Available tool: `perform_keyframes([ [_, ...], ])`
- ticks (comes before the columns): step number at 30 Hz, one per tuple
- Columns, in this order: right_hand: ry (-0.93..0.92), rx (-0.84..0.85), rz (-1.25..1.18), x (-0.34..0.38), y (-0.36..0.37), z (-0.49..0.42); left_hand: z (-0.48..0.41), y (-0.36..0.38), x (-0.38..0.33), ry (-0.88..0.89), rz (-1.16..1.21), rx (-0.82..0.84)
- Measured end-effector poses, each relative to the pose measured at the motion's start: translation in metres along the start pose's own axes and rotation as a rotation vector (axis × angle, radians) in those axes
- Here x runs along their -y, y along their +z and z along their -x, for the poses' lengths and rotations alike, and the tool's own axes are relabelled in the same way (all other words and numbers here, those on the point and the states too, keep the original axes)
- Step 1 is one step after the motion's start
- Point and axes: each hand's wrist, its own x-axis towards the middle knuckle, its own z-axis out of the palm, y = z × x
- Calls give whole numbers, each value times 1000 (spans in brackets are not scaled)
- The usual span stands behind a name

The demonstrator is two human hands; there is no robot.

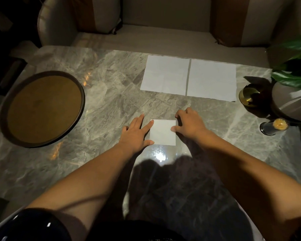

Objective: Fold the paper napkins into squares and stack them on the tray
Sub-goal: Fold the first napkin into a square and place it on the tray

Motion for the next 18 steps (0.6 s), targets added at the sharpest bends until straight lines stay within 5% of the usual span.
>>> perform_keyframes([
  [9,-68,-23,-52,13,21,-1,1,5,2,10,62,-24],
  [11,-28,-32,-212,16,26,3,1,5,3,10,73,-27],
  [15,230,-113,-931,20,29,17,0,6,3,11,72,-29],
  [18,348,-77,-959,21,34,23,0,6,2,12,63,-29],
])
